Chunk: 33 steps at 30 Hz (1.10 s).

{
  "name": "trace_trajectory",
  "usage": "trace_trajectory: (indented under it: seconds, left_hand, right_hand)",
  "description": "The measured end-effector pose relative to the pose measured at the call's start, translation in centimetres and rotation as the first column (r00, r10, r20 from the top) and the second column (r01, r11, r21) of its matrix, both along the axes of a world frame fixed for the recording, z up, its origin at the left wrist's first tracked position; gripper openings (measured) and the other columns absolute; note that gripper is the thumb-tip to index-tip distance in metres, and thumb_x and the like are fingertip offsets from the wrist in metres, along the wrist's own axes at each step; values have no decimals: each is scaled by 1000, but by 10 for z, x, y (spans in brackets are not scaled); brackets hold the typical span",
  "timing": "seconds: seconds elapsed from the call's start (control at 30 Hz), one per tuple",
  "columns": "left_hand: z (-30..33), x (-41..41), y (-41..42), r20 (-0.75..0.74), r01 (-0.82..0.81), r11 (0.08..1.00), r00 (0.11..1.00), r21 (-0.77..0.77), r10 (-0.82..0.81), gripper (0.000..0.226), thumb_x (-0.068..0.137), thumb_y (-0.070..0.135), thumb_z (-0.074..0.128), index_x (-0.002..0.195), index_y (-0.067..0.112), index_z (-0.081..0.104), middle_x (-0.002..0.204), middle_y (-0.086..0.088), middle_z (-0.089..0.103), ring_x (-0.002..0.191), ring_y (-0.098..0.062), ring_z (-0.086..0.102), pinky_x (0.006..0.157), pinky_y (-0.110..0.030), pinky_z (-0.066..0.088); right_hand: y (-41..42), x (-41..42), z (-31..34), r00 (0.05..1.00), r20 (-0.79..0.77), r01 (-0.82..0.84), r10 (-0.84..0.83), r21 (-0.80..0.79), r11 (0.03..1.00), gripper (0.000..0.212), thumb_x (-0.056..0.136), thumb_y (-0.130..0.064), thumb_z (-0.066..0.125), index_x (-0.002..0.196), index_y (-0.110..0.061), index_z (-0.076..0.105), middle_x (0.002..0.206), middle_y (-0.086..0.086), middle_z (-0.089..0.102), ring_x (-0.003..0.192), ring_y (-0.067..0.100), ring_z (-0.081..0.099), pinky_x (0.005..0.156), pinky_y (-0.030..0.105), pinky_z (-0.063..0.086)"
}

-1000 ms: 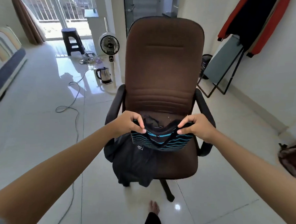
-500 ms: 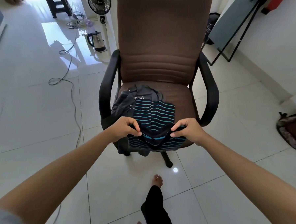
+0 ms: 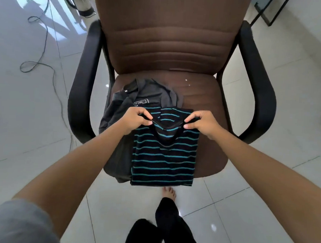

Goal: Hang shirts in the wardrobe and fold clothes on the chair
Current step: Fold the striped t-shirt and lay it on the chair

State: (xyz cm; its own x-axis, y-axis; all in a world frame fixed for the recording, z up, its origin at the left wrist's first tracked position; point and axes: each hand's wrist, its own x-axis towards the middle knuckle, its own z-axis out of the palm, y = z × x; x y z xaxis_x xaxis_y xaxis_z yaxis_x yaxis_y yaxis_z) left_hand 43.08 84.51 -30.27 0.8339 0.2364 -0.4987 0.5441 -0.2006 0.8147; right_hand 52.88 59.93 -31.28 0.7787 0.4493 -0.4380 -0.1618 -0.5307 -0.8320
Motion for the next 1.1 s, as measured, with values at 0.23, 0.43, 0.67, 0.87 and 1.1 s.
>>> trace_trajectory:
  seconds: [0.23,0.43,0.67,0.87,1.1]
  left_hand:
    - [-73,48,30,-109,-87,996,990,-5,86,26,70,-10,73,73,15,65,82,0,61,82,-12,58,74,-17,49]
    - [-103,71,45,-89,-120,993,989,-11,119,24,68,-7,77,78,12,68,88,-6,64,85,-16,61,74,-18,52]
    - [-116,78,50,14,119,953,992,279,-128,48,69,9,82,114,9,66,114,-2,63,105,-9,56,96,-20,42]
    - [-109,50,40,-40,-236,972,971,19,236,66,74,4,77,132,13,46,105,-8,65,93,-15,64,82,-25,53]
    - [-97,-5,16,-80,-218,969,974,-112,210,58,83,-5,64,126,29,44,109,-7,62,98,-18,66,79,-27,57]
  right_hand:
    - [19,55,-61,999,-50,1,-5,-78,997,19,70,2,79,87,-5,72,82,-6,65,79,0,57,78,16,45]
    - [27,80,-87,995,-67,65,-70,-70,995,22,71,0,79,91,-8,72,87,-4,66,83,3,59,74,6,46]
    - [27,81,-108,982,-54,178,-183,-90,980,28,68,-4,83,80,-16,62,94,-1,64,99,17,60,87,23,50]
    - [16,53,-95,919,-136,362,-371,-88,928,52,79,-18,77,124,-18,49,105,2,60,95,15,62,75,24,54]
    - [-4,-5,-96,903,-165,376,-398,-148,915,60,88,-20,68,136,-28,34,102,10,64,93,18,65,90,35,54]
